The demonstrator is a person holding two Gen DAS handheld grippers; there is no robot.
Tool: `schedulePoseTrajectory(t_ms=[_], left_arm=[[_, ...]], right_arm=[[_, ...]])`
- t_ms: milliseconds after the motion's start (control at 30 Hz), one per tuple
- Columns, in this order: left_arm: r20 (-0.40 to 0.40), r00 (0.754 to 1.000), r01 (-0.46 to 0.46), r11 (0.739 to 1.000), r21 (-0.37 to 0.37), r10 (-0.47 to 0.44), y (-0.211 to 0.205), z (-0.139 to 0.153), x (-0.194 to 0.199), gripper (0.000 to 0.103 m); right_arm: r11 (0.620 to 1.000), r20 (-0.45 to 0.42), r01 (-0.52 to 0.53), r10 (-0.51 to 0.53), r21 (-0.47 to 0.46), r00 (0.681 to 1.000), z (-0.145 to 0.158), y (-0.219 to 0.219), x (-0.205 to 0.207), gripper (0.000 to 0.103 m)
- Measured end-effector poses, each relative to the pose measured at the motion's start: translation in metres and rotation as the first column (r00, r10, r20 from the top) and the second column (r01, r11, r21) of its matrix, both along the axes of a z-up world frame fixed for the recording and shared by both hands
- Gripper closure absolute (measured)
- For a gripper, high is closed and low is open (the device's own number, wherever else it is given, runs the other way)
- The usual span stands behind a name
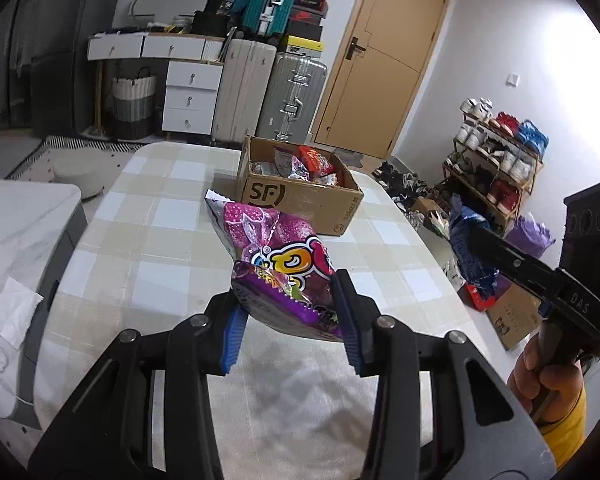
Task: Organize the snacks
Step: 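Lift both held bags and carry them over the cardboard box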
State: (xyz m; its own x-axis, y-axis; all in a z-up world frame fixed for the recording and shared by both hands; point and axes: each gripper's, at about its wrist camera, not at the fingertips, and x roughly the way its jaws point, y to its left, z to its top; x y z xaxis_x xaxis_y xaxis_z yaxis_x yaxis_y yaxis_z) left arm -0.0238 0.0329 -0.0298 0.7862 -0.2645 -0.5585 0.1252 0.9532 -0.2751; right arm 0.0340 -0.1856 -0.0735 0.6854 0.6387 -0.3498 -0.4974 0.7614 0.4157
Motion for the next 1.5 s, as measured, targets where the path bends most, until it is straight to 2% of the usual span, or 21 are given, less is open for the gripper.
schedulePoseTrajectory(t_ms=[333,500,733,833,967,1167,1367,1500], left_arm=[[0.022,1.000,0.010,0.999,0.041,-0.011,-0.010,0.015,-0.032,0.065],[0.027,0.999,0.024,0.999,0.045,-0.025,-0.010,0.022,-0.011,0.065],[0.050,0.998,0.034,0.999,0.041,-0.036,-0.002,0.045,0.031,0.065],[0.053,0.997,0.046,0.999,0.023,-0.047,0.002,0.059,0.060,0.065],[0.070,0.997,0.031,0.999,0.041,-0.034,0.008,0.080,0.099,0.065],[0.055,0.998,0.027,0.999,0.046,-0.030,0.015,0.104,0.182,0.065],[-0.015,1.000,0.021,0.999,0.026,-0.020,0.002,0.099,0.278,0.065],[-0.047,0.998,0.039,0.999,0.034,-0.037,-0.015,0.087,0.340,0.065]], right_arm=[[0.999,-0.051,0.035,-0.034,0.029,0.998,-0.015,-0.020,-0.011,0.057],[0.999,-0.024,0.043,-0.043,0.003,0.999,-0.001,-0.022,-0.006,0.057],[0.999,0.022,0.049,-0.048,-0.022,0.999,0.044,-0.030,0.033,0.057],[0.996,0.040,0.069,-0.067,-0.050,0.997,0.065,-0.031,0.057,0.057],[0.996,0.052,0.070,-0.067,-0.055,0.996,0.094,-0.033,0.091,0.057],[0.992,0.068,0.094,-0.088,-0.083,0.994,0.125,-0.032,0.147,0.057],[0.984,0.034,0.118,-0.114,-0.133,0.993,0.124,-0.020,0.215,0.057],[0.978,-0.042,0.110,-0.119,-0.178,0.992,0.100,-0.009,0.263,0.057]])
